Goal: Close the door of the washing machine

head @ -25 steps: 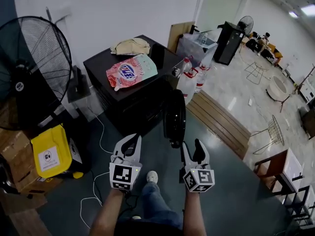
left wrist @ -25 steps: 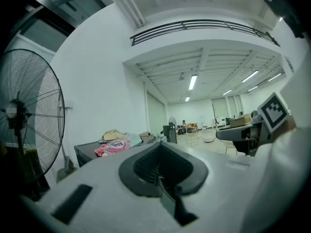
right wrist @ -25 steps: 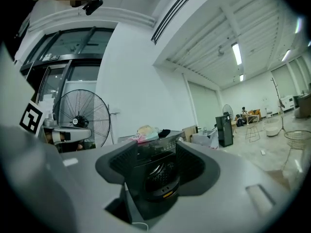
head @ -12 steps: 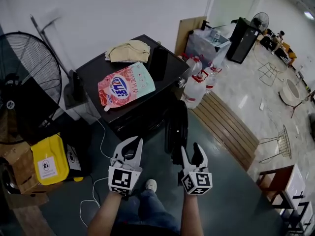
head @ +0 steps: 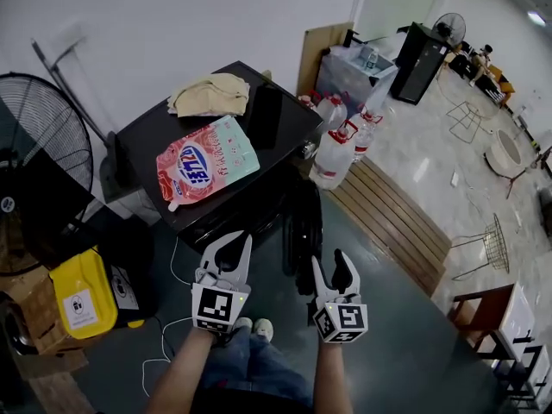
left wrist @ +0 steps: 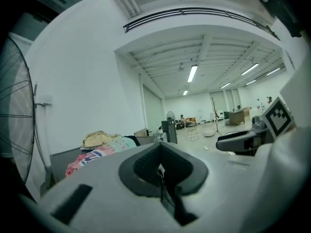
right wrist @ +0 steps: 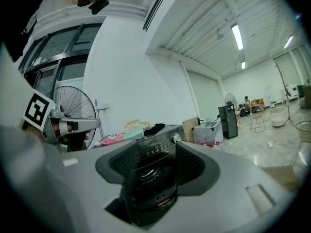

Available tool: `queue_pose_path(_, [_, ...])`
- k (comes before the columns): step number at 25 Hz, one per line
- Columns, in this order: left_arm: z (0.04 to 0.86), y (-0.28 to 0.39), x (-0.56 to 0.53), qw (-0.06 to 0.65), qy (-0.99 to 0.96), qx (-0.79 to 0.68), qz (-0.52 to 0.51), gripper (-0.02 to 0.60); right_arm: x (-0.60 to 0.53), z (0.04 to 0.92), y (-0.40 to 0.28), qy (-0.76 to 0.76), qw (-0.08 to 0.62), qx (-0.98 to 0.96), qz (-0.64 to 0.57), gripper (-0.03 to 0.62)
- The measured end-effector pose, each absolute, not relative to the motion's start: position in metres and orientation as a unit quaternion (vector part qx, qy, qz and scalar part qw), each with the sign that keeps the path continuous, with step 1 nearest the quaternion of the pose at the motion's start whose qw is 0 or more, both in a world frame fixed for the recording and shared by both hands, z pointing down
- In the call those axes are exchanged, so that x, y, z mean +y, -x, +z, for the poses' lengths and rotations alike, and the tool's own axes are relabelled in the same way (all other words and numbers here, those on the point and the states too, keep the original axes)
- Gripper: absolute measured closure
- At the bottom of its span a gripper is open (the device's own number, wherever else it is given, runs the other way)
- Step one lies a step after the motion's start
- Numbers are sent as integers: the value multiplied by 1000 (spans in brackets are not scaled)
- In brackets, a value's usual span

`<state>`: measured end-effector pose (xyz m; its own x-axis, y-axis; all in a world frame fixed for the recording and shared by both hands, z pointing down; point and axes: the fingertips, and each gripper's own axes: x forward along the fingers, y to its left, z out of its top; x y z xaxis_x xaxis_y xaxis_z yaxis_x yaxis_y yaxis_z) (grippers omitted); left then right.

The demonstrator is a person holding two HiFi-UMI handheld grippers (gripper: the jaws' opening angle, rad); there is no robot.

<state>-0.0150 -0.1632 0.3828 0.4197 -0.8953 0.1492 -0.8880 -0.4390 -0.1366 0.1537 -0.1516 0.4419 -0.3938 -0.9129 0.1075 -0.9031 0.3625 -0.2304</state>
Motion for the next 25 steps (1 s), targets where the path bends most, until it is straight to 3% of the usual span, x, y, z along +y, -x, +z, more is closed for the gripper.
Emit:
queue_pose_path(7, [402,2,-181,8,859,502,-102,574,-154,469,-160,564,4,813,-147,356])
queue_pose_path(25, [558,-29,-203,-59,875,463,-125,574,-135,659,-184,569,-76,790,-215,358])
